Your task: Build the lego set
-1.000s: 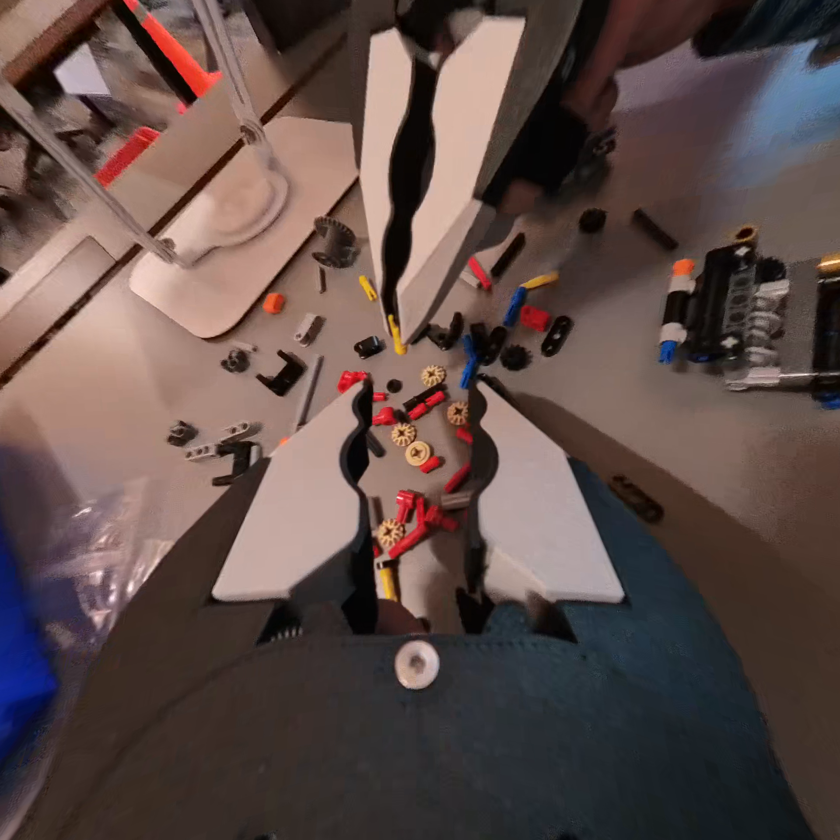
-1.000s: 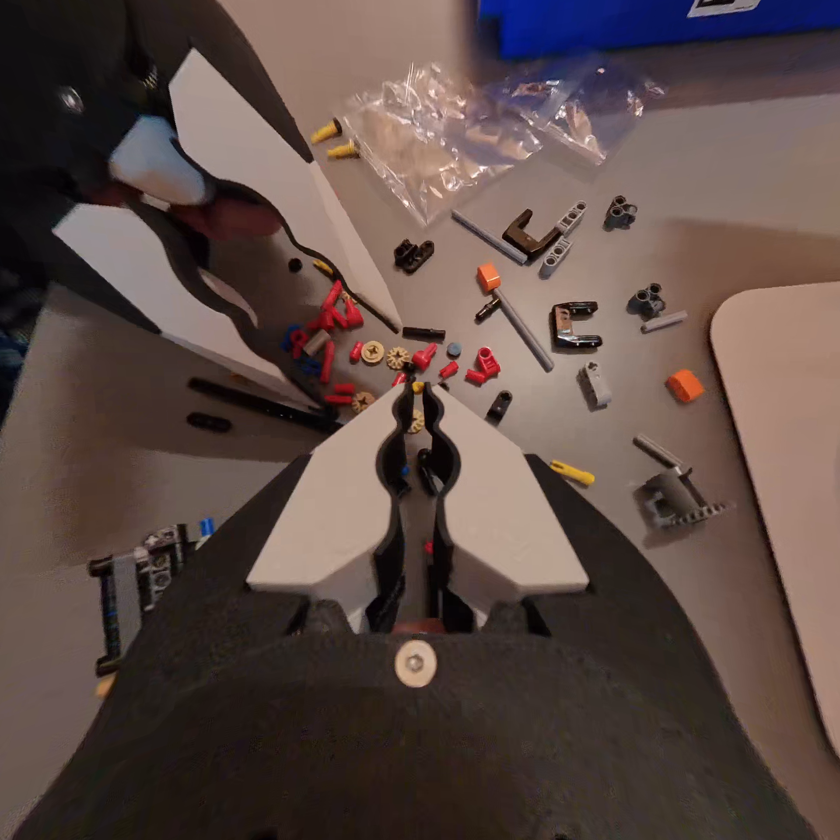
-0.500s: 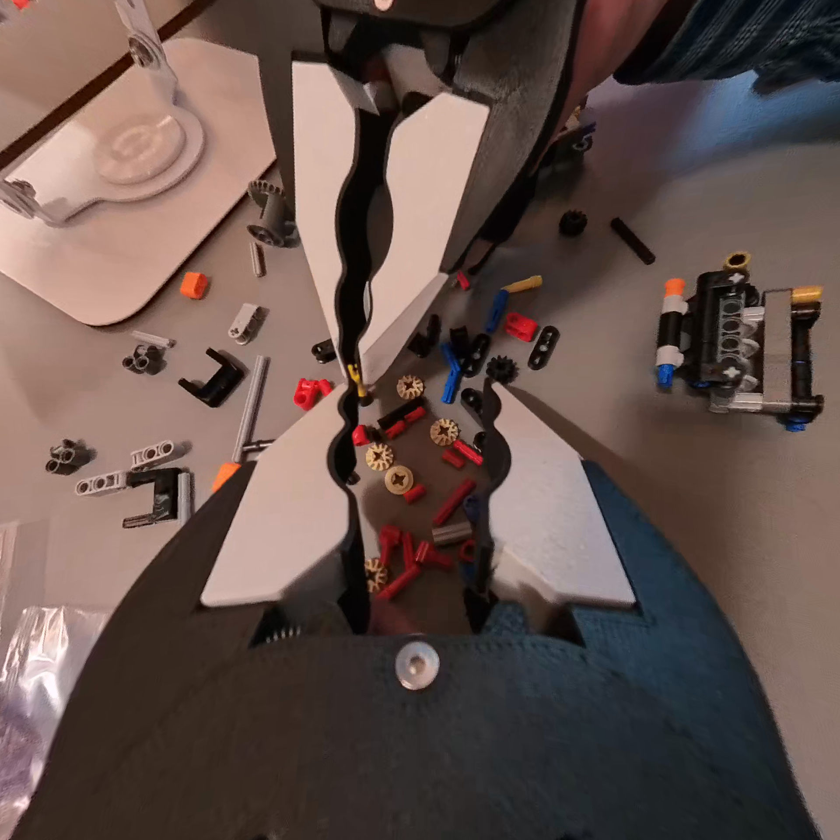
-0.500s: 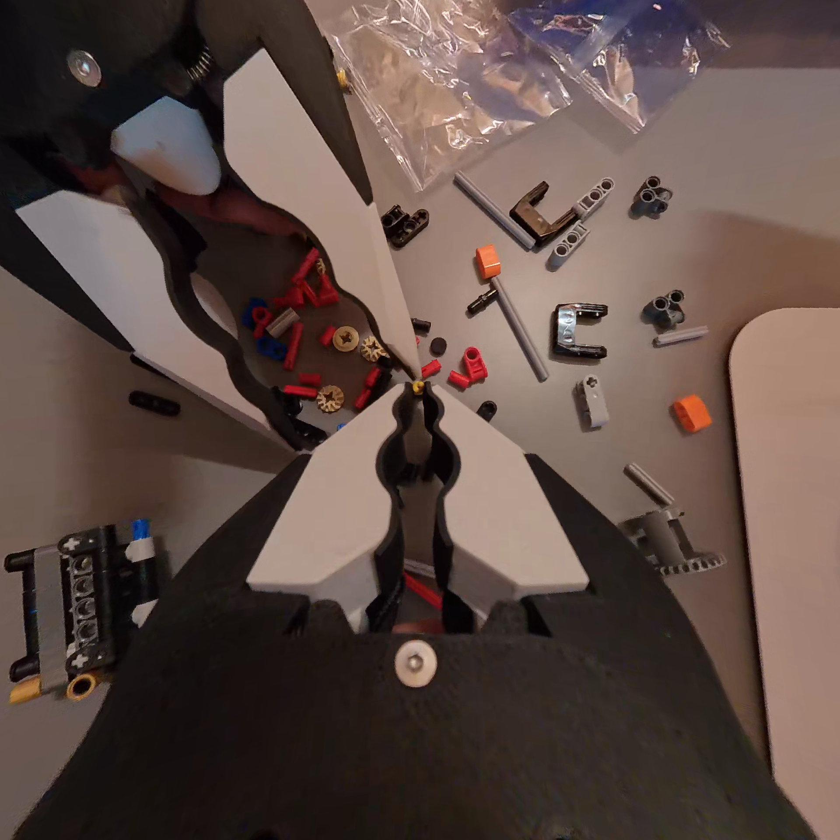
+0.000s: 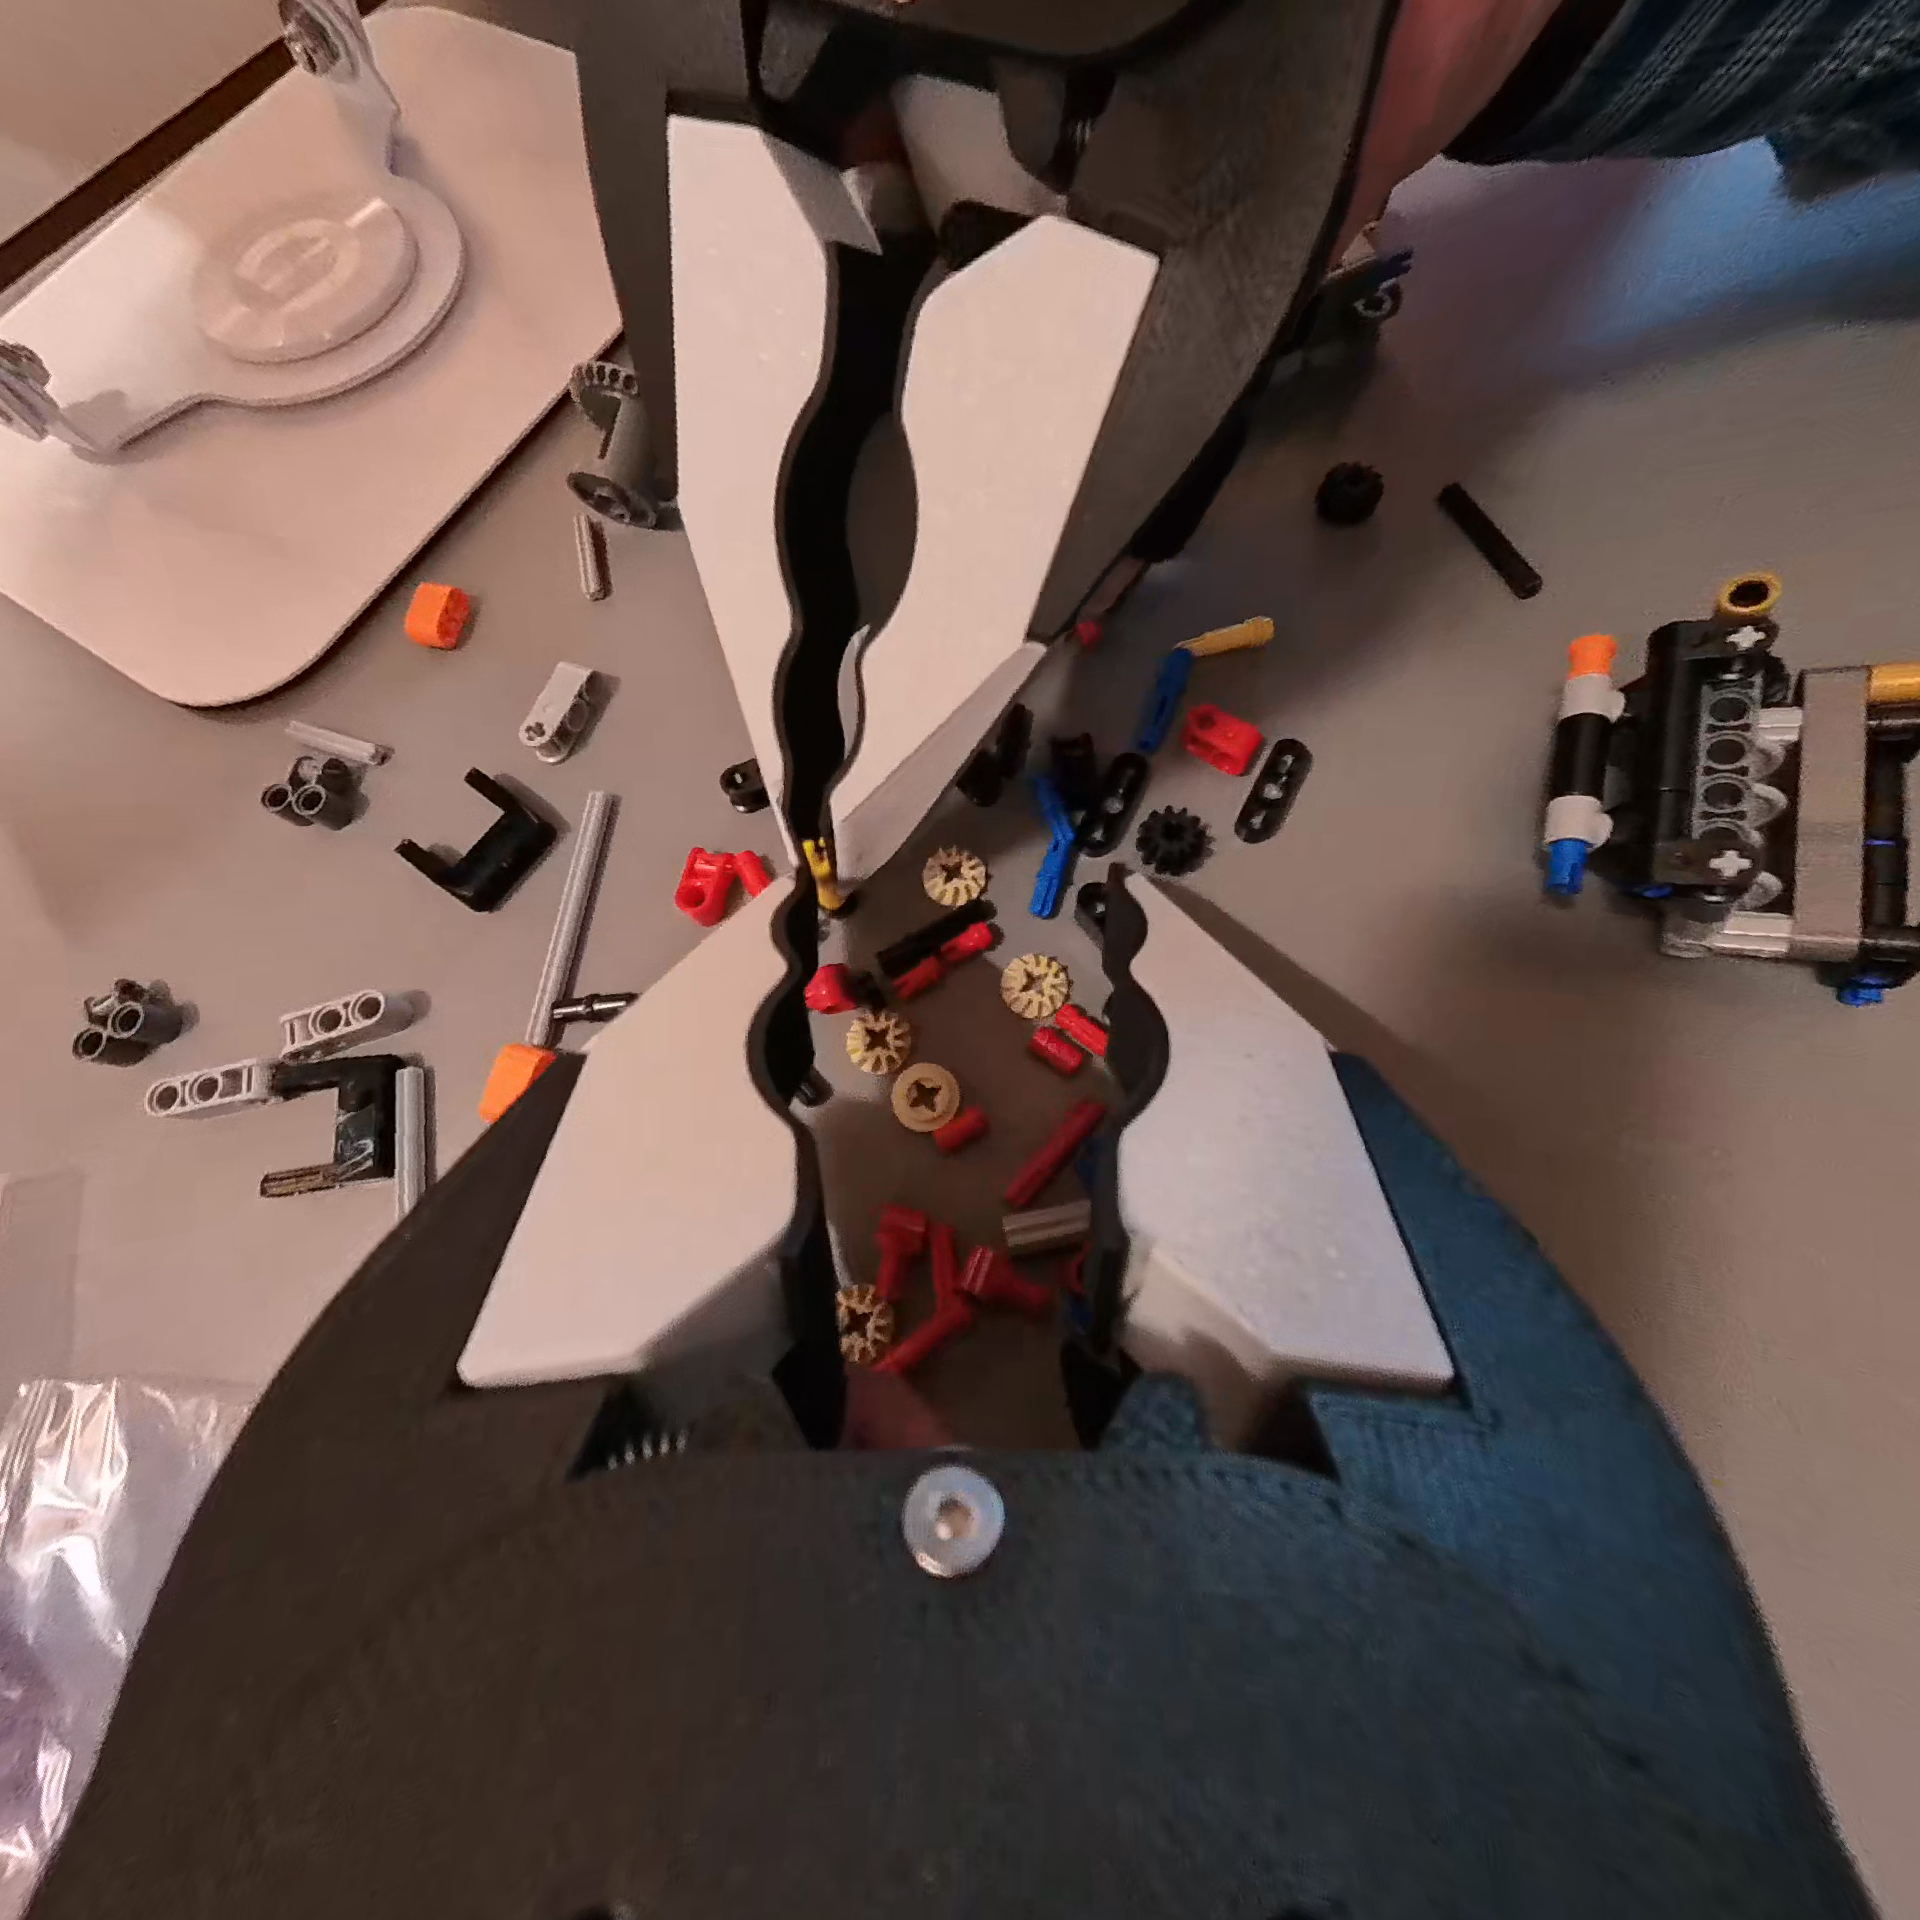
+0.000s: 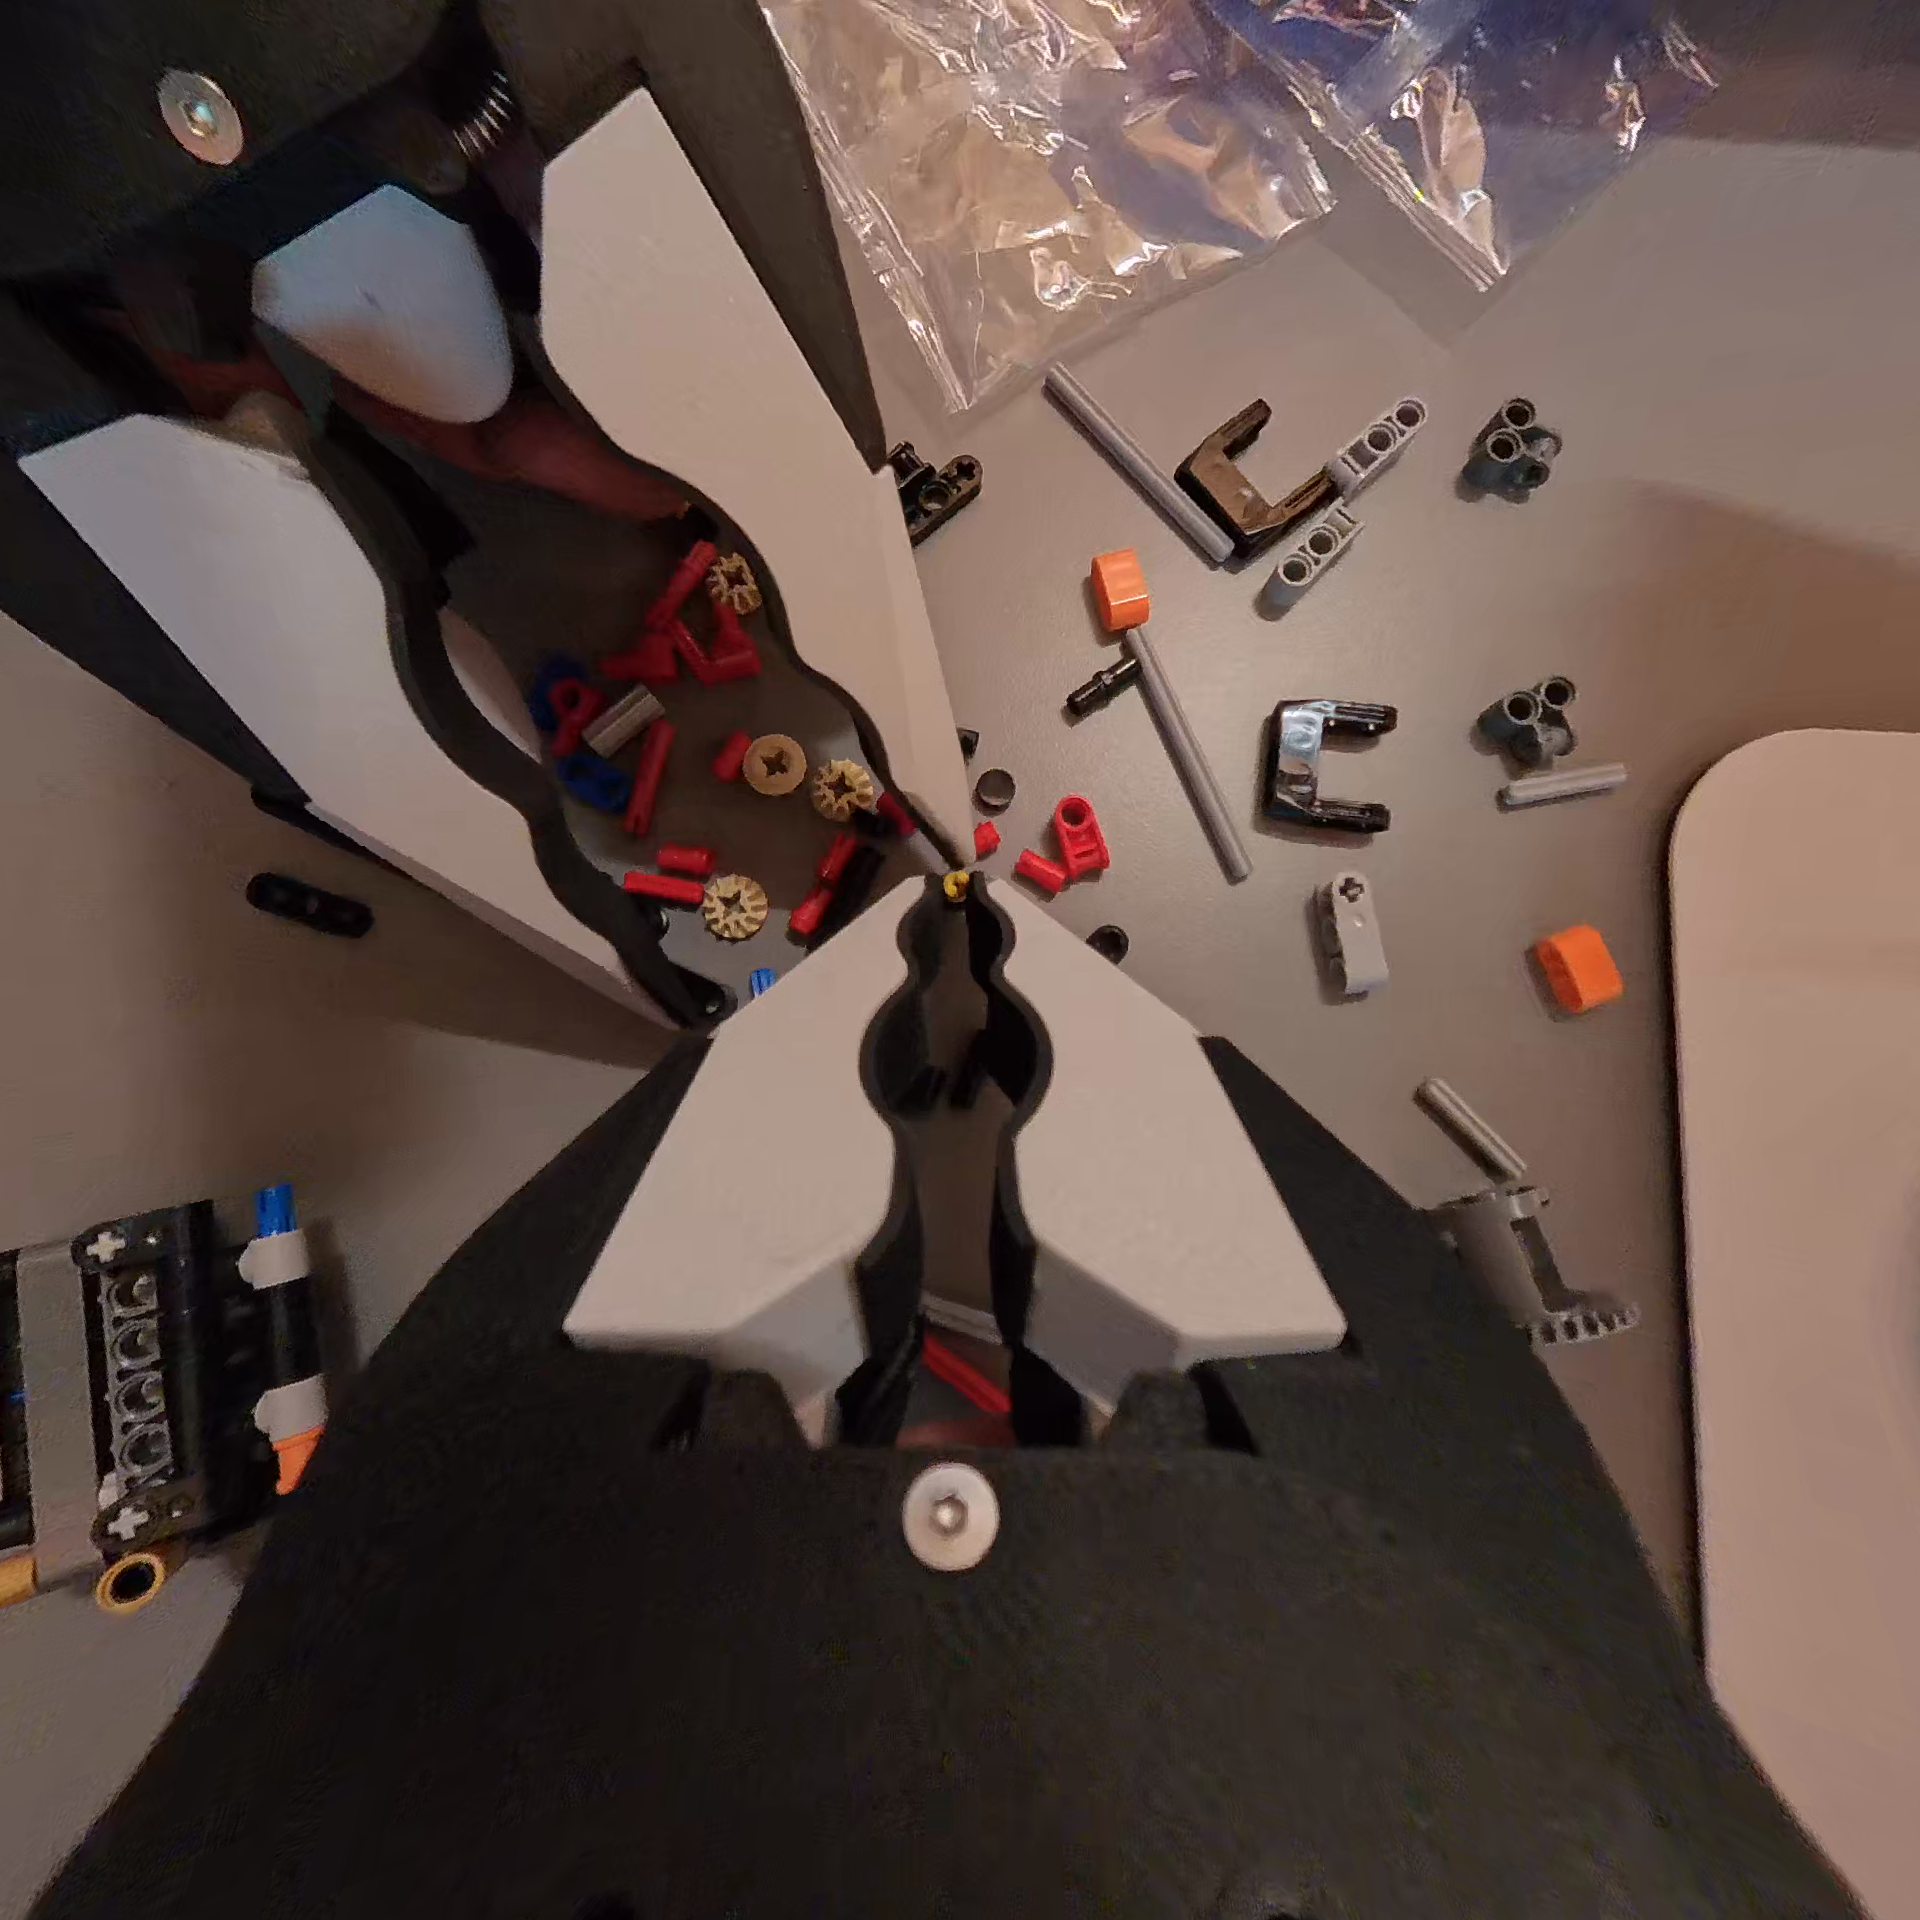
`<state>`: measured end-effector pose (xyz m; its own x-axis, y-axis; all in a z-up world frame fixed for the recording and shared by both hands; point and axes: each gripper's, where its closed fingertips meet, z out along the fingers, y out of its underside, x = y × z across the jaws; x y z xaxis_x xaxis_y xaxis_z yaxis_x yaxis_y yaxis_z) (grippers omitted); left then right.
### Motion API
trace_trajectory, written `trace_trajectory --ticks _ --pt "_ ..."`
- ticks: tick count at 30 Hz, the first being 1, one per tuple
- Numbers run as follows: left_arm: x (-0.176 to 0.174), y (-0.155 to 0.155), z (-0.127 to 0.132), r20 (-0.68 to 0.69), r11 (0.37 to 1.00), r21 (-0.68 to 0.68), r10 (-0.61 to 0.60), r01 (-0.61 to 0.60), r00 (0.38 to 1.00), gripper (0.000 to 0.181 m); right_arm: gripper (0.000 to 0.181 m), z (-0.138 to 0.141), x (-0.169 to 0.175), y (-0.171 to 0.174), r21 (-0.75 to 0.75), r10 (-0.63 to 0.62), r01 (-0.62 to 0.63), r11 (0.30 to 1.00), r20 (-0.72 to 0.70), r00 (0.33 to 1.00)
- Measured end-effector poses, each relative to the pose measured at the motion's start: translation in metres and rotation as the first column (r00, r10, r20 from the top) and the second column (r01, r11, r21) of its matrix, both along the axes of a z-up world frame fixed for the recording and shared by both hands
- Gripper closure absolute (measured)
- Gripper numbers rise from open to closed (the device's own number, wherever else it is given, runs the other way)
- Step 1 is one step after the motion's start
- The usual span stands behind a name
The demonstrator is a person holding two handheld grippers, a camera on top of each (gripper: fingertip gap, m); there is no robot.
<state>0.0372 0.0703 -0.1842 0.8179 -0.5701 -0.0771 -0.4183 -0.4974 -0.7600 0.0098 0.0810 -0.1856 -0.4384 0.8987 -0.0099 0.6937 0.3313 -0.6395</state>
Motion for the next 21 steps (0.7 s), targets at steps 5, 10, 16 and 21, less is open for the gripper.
trace_trajectory --ticks 5,10,16,21 --pt "0.0002 0.0003 -0.0016 0.004 1.000 -0.014 0.002 -0.002 1.000 0.127 0.179 -0.0004 -0.0002 0.0006 0.029 0.003 -0.003 1.000 0.011 1.000" --pt "0.0004 0.0006 -0.0023 0.009 1.000 -0.023 0.011 -0.011 1.000 0.127 0.179 -0.0007 -0.0005 0.0006 0.112 0.017 -0.018 0.993 0.017 1.000" --pt "-0.0017 0.0009 -0.0030 0.016 0.999 -0.033 0.038 -0.037 0.999 0.128 0.179 -0.0011 -0.0024 0.0001 0.169 0.026 -0.034 0.985 0.046 0.999" --pt "-0.0021 0.0007 -0.0040 0.028 0.998 -0.048 0.045 -0.044 0.999 0.127 0.179 -0.0018 -0.0030 -0.0001 0.208 0.035 -0.050 0.977 0.076 0.996"
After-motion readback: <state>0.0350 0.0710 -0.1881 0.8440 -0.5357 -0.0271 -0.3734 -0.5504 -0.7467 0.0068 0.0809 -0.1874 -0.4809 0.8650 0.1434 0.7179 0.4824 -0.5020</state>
